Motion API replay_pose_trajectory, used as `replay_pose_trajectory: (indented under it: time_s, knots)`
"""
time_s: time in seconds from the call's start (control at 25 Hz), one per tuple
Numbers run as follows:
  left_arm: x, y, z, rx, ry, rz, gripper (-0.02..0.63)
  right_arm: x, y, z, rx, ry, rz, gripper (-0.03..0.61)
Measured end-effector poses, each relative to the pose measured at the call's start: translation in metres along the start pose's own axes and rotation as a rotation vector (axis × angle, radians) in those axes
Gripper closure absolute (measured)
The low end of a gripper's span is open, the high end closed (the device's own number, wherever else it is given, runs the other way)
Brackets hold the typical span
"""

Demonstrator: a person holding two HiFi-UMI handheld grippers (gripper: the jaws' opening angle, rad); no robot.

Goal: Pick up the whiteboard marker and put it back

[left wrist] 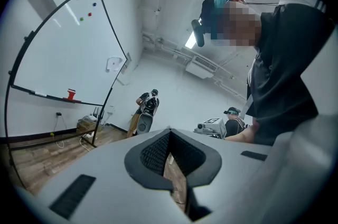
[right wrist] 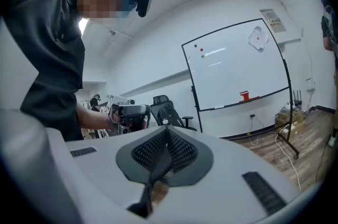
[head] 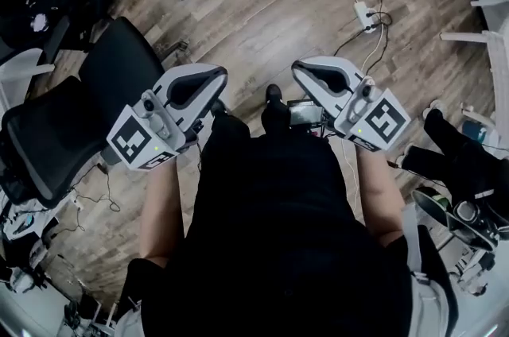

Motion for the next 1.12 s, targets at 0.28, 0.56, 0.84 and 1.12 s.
replay_pose_trajectory:
  time_s: [0.28, 0.56, 0.84, 1.12]
  knots:
    - [0.086, -0.002, -0.009, 0.052, -0.003, -0.019, 0.601, -0.051, 0.062, -0.016, 0.004, 0.052, -0.032, 0.558]
    - [0.071, -0.03, -0.007, 0.023, -0.012, -0.089, 0.601, -0.02, 0.104, -0.019, -0.014, 0.027, -0.028, 0.558]
    - [0.036, -0.124, -0.032, 0.006, 0.083, -0.138, 0.601, 0.053, 0.144, -0.038, -0.015, -0.006, -0.021, 0.558]
    - [0.003, -0.209, -0.082, 0.027, 0.122, -0.108, 0.601, 0.145, 0.185, -0.08, -0.041, -0.054, -0.006, 0.558]
Point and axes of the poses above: the fingertips, and each gripper's own axes: x forward along the fingers, y to its right, z out of its underside, the point moved 3 cm from there along -x, backward along the fingers, and after that the axes turned 15 degrees about z, right-handed, at the moved point
